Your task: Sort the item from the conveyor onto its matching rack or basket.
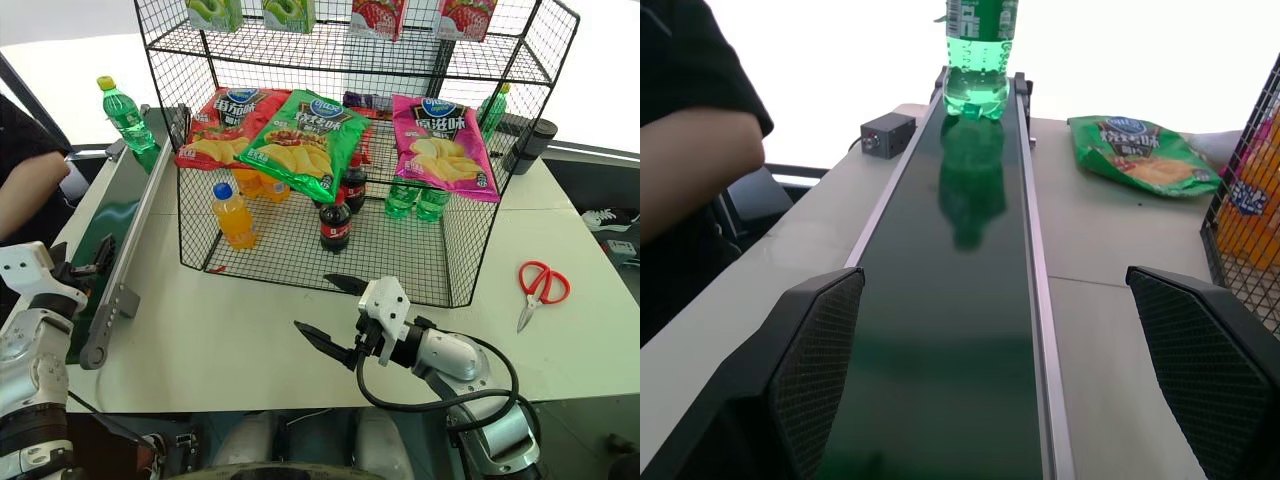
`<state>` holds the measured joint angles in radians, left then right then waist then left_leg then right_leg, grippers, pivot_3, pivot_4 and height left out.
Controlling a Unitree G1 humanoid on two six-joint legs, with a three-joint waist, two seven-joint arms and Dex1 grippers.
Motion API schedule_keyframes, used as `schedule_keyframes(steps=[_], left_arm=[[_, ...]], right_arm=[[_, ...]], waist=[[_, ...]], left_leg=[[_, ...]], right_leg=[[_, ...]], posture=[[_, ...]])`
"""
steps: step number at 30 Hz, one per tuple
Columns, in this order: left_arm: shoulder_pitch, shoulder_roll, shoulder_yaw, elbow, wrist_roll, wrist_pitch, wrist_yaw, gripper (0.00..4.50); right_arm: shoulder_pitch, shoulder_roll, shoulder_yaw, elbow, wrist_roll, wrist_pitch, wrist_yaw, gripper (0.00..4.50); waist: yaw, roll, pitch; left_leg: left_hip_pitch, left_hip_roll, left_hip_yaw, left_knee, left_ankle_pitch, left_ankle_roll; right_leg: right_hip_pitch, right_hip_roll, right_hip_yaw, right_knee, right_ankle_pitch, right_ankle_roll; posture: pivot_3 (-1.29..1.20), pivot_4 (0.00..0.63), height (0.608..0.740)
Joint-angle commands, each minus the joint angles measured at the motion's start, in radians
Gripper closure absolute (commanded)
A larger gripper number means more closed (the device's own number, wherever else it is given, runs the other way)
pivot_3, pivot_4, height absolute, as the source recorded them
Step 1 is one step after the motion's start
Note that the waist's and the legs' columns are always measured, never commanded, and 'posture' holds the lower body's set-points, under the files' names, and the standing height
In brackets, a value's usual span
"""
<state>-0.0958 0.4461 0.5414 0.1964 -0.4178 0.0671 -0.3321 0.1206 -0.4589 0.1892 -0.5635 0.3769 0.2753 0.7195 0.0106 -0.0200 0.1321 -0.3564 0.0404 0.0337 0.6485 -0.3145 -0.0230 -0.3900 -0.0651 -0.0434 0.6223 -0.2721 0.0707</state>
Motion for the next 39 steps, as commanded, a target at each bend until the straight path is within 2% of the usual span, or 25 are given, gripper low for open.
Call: schedule_keyframes(steps=[1, 39], left_arm=[[-0.011, 0.0, 0.021, 0.005, 0.016, -0.05, 0.032, 0.0], [-0.042, -0.019, 0.018, 0.075, 0.013, -0.104, 0.072, 0.0]], right_arm=[[0.005, 0.009, 0.011, -0.011, 0.01, -0.029, 0.012, 0.03], [-0.024, 0.03, 0.037, 0.021, 0.008, -0.054, 0.018, 0.03]], waist=[[0.0, 0.0, 0.0], [-0.001, 0.0, 0.0]], left_leg=[[0.0, 0.0, 0.0, 0.0, 0.0, 0.0], [-0.001, -0.001, 0.0, -0.002, 0.0, -0.001]], right_leg=[[0.0, 0.0, 0.0, 0.0, 0.0, 0.0], [-0.001, -0.006, -0.001, -0.003, -0.001, -0.003]], posture=[[0.0, 0.15, 0.74], [0.0, 0.15, 0.74]])
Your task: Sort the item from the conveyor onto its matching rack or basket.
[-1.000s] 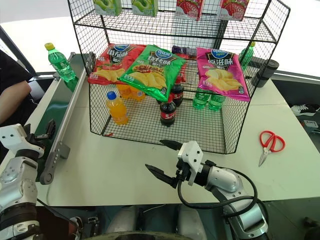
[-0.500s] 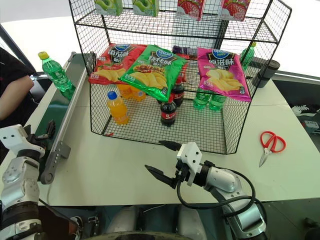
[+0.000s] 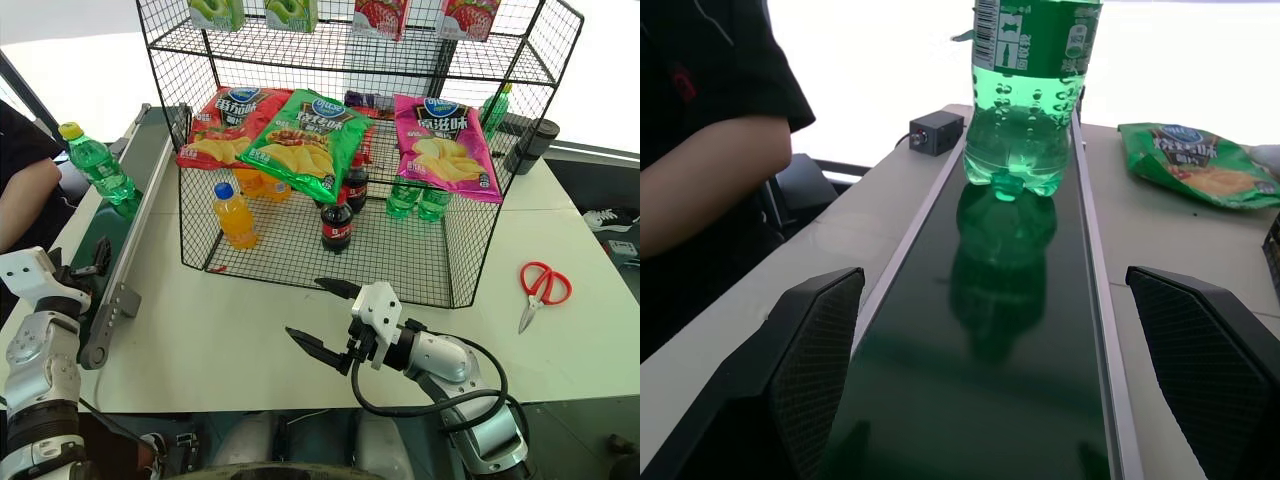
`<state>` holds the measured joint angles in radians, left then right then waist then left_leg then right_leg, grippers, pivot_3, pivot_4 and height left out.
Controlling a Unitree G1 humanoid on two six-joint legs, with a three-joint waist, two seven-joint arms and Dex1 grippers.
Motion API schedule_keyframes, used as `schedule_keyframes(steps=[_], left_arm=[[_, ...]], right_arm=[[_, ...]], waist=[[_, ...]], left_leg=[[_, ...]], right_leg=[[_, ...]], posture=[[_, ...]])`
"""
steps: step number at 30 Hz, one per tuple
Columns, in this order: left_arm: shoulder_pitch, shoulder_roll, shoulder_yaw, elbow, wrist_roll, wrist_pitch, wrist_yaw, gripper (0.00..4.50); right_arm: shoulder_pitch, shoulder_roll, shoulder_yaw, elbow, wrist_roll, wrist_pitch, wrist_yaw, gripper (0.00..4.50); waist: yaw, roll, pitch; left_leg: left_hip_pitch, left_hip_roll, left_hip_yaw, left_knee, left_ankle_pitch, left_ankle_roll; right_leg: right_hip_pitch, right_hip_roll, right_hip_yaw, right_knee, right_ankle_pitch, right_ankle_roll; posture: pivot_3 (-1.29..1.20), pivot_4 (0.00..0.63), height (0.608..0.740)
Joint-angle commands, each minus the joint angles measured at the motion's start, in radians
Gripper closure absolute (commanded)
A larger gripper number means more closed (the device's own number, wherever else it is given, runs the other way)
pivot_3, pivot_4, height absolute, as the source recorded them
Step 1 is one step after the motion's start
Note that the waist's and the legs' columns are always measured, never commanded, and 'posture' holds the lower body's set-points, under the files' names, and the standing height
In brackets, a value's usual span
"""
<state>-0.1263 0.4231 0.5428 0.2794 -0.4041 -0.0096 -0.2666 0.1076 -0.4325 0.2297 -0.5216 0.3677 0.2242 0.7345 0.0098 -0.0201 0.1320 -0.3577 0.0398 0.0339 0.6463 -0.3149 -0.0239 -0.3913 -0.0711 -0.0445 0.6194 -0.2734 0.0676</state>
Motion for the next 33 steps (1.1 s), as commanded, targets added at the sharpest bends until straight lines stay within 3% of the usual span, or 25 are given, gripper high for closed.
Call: schedule_keyframes(steps=[1, 33], left_arm=[[-0.01, 0.005, 0.018, -0.004, -0.002, -0.031, 0.007, 0.0], [-0.019, 0.014, 0.028, 0.014, -0.017, -0.072, -0.009, 0.0]], right_arm=[[-0.013, 0.003, -0.004, -0.02, 0.018, -0.002, 0.005, 0.03], [-0.037, 0.002, -0.006, -0.028, 0.029, 0.016, 0.017, 0.03]], waist=[[0.0, 0.0, 0.0], [-0.001, 0.0, 0.0]], left_leg=[[0.0, 0.0, 0.0, 0.0, 0.0, 0.0], [-0.001, 0.0, 0.0, -0.001, 0.0, 0.0]], right_leg=[[0.0, 0.0, 0.0, 0.0, 0.0, 0.0], [0.0, -0.001, 0.0, -0.002, 0.0, 0.0]], posture=[[0.0, 0.15, 0.74], [0.0, 0.15, 0.74]])
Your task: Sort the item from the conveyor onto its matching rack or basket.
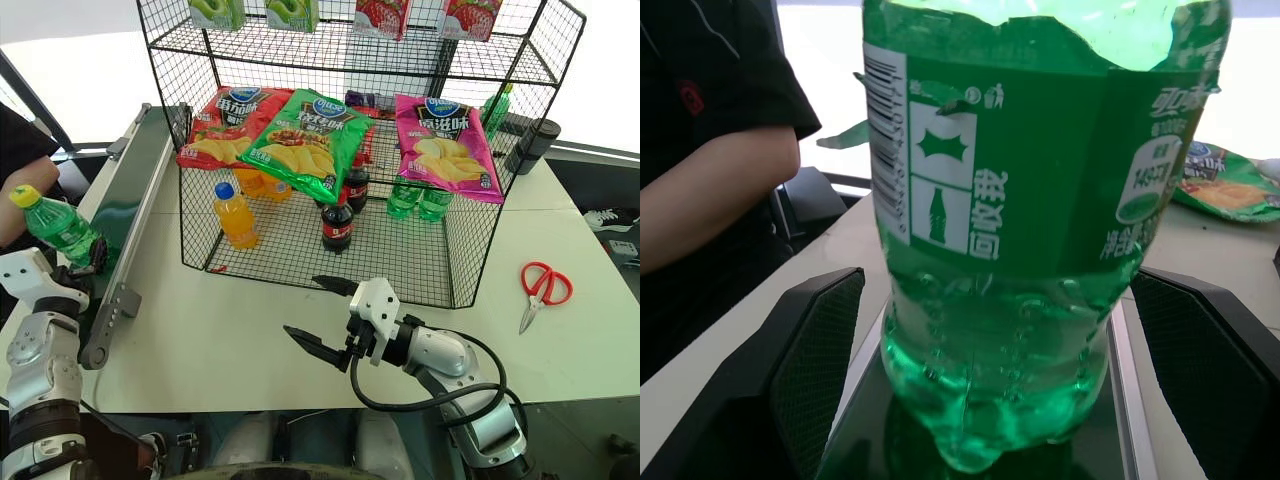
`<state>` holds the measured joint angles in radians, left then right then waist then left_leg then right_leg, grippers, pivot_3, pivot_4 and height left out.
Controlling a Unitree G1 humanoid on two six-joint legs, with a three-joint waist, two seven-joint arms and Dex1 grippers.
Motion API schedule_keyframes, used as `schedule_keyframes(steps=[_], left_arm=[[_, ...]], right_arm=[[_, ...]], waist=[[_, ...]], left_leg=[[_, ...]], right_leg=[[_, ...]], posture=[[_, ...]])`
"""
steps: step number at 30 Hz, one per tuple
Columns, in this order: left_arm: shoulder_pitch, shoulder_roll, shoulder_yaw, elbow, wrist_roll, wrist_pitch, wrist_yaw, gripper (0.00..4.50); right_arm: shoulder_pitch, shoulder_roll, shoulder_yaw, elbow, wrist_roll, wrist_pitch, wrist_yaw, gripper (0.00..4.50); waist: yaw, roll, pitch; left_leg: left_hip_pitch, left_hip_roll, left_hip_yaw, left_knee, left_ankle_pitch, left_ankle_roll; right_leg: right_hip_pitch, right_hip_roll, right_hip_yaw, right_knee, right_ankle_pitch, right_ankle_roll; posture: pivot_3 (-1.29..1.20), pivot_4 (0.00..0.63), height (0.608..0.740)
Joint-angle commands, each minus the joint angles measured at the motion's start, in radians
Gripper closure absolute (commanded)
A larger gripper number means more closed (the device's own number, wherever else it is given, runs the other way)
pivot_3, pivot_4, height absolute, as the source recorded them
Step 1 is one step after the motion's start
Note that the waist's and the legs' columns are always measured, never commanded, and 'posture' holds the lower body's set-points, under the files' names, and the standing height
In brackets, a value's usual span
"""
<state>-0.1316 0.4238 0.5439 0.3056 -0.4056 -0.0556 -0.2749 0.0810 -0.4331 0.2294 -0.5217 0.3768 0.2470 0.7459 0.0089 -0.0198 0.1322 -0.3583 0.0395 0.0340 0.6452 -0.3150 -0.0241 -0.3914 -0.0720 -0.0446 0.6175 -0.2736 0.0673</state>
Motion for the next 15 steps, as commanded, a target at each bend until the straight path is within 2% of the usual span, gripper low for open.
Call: schedule_keyframes(steps=[1, 3, 5, 6, 9, 15], left_arm=[[-0.014, 0.012, 0.029, -0.012, -0.018, -0.03, -0.002, 0.26], [-0.016, 0.012, 0.03, -0.013, -0.021, -0.031, -0.004, 0.77], [-0.02, 0.017, 0.03, -0.01, -0.023, -0.024, -0.003, 1.6], [-0.023, 0.02, 0.03, -0.011, -0.024, -0.02, -0.002, 1.71], [-0.029, 0.025, 0.033, -0.033, -0.044, -0.005, -0.011, 1.71], [0.009, 0.06, -0.015, -0.265, -0.113, 0.08, -0.13, 1.71]], right_arm=[[-0.011, 0.003, -0.005, -0.028, 0.02, -0.007, 0.005, 0.0], [-0.012, 0.003, -0.005, -0.029, 0.02, -0.006, 0.005, 0.0], [-0.014, 0.003, -0.006, -0.03, 0.021, -0.005, 0.004, 0.0], [-0.015, 0.003, -0.007, -0.03, 0.021, -0.004, 0.004, 0.0], [-0.018, 0.003, -0.009, -0.03, 0.023, -0.001, 0.003, 0.0], [-0.031, -0.008, -0.041, -0.017, 0.017, -0.009, 0.002, 0.0]], waist=[[0.0, 0.0, 0.0], [0.001, 0.0, 0.0], [0.001, 0.0, 0.0], [0.001, 0.0, 0.0], [0.002, 0.0, 0.0], [0.001, -0.002, 0.0]], left_leg=[[0.0, 0.0, 0.0, 0.0, 0.0, 0.0], [0.0, 0.0, 0.0, 0.0, 0.0, 0.0], [0.0, 0.0, 0.0, 0.0, 0.0, 0.0], [0.0, 0.0, 0.0, 0.0, 0.0, 0.0], [0.0, 0.0, 0.0, 0.0, 0.0, 0.0], [-0.003, 0.0, 0.0, 0.0, 0.0, 0.0]], right_leg=[[0.0, 0.0, 0.0, 0.0, 0.0, 0.0], [0.0, 0.0, 0.0, 0.0, 0.0, 0.0], [0.0, 0.0, 0.0, 0.0, 0.0, 0.0], [0.0, 0.0, 0.0, 0.0, 0.0, 0.0], [0.0, 0.0, 0.0, 0.0, 0.0, 0.0], [-0.002, 0.0, -0.001, -0.001, 0.0, 0.0]], posture=[[0.0, 0.15, 0.74], [0.0, 0.15, 0.74], [0.0, 0.15, 0.74], [0.0, 0.15, 0.74], [0.0, 0.15, 0.74], [0.0, 0.15, 0.74]])
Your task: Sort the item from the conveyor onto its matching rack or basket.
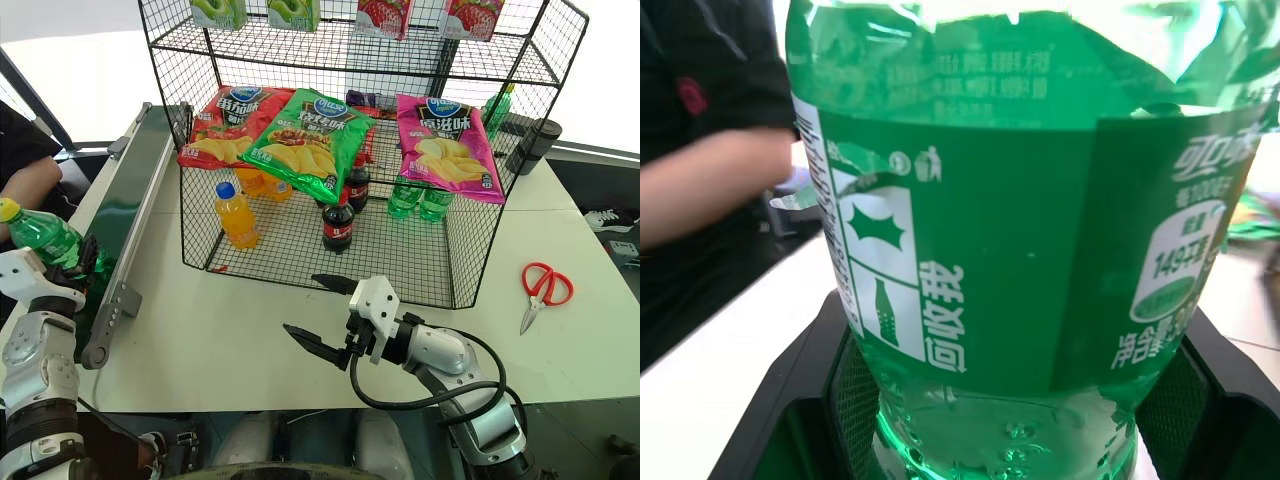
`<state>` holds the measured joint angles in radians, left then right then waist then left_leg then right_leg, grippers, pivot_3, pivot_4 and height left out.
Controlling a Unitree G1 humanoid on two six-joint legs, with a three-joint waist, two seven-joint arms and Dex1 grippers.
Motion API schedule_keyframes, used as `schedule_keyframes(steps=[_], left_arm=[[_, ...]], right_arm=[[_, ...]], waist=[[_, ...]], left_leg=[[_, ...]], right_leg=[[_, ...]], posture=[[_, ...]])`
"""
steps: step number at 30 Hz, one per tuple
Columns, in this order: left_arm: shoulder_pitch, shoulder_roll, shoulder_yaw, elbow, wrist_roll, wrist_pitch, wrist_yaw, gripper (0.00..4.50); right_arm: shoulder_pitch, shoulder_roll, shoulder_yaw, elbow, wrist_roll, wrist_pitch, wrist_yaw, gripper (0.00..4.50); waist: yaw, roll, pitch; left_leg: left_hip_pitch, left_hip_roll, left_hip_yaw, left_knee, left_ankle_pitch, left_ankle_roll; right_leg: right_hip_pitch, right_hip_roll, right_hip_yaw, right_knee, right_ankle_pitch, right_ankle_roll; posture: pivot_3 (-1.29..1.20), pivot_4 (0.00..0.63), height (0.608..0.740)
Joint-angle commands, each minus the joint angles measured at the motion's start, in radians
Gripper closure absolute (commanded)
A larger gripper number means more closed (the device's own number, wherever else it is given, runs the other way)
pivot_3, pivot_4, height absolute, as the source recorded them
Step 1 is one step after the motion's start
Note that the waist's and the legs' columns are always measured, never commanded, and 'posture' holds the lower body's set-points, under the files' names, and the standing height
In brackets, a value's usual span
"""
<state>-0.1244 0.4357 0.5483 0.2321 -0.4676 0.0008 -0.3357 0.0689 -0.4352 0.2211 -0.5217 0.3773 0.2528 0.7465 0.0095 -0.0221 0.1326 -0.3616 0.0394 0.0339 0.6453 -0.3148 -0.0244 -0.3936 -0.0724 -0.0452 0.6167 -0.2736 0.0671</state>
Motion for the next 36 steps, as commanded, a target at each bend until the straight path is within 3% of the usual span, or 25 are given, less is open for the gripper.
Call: schedule_keyframes(steps=[1, 9, 13, 17, 23, 36], left_arm=[[0.015, 0.053, -0.028, -0.242, -0.067, 0.046, -0.089, 1.71], [0.076, 0.14, -0.179, -0.572, -0.159, 0.224, -0.258, 1.71], [0.069, 0.142, -0.358, -0.621, -0.142, 0.261, -0.382, 1.71], [0.028, 0.097, -0.544, -0.556, -0.053, 0.203, -0.488, 1.71], [-0.105, -0.004, -0.702, -0.389, 0.033, 0.12, -0.609, 1.71], [-0.251, -0.086, -0.792, -0.223, 0.099, -0.006, -0.799, 1.71]], right_arm=[[-0.023, -0.008, -0.039, -0.015, 0.019, -0.015, 0.002, 0.0], [-0.083, -0.021, -0.075, -0.009, 0.054, 0.025, 0.011, 0.0], [-0.12, -0.018, -0.081, -0.012, 0.061, 0.044, 0.003, 0.0], [-0.135, 0.002, -0.06, -0.036, 0.06, 0.069, -0.019, 0.0], [-0.127, 0.027, -0.029, -0.064, 0.062, 0.11, -0.056, 0.0], [-0.122, 0.041, -0.043, -0.058, 0.051, 0.128, -0.102, 0.0]], waist=[[-0.001, 0.0, 0.0], [-0.019, 0.003, 0.002], [-0.022, 0.005, 0.003], [-0.021, 0.006, 0.003], [-0.017, 0.006, 0.004], [-0.017, 0.006, 0.003]], left_leg=[[-0.002, 0.0, 0.0, 0.0, 0.0, 0.0], [-0.006, -0.005, -0.001, 0.0, 0.001, -0.001], [-0.006, -0.008, -0.001, 0.001, 0.001, -0.001], [-0.006, -0.008, -0.001, 0.001, 0.001, -0.001], [-0.009, -0.009, -0.003, 0.004, 0.001, 0.0], [-0.01, -0.007, -0.007, 0.007, 0.001, 0.001]], right_leg=[[-0.001, 0.0, 0.0, 0.0, 0.0, 0.0], [-0.004, -0.004, -0.001, -0.001, 0.0, 0.0], [-0.003, -0.007, -0.001, -0.001, 0.0, -0.001], [-0.003, -0.006, -0.001, -0.001, 0.0, 0.0], [-0.003, -0.005, -0.004, -0.001, 0.002, 0.003], [-0.001, 0.008, -0.007, -0.001, 0.003, 0.006]], posture=[[0.0, 0.15, 0.74], [0.0, 0.15, 0.74], [0.0, 0.15, 0.74], [0.0, 0.15, 0.74], [0.0, 0.15, 0.74], [0.0, 0.15, 0.74]])
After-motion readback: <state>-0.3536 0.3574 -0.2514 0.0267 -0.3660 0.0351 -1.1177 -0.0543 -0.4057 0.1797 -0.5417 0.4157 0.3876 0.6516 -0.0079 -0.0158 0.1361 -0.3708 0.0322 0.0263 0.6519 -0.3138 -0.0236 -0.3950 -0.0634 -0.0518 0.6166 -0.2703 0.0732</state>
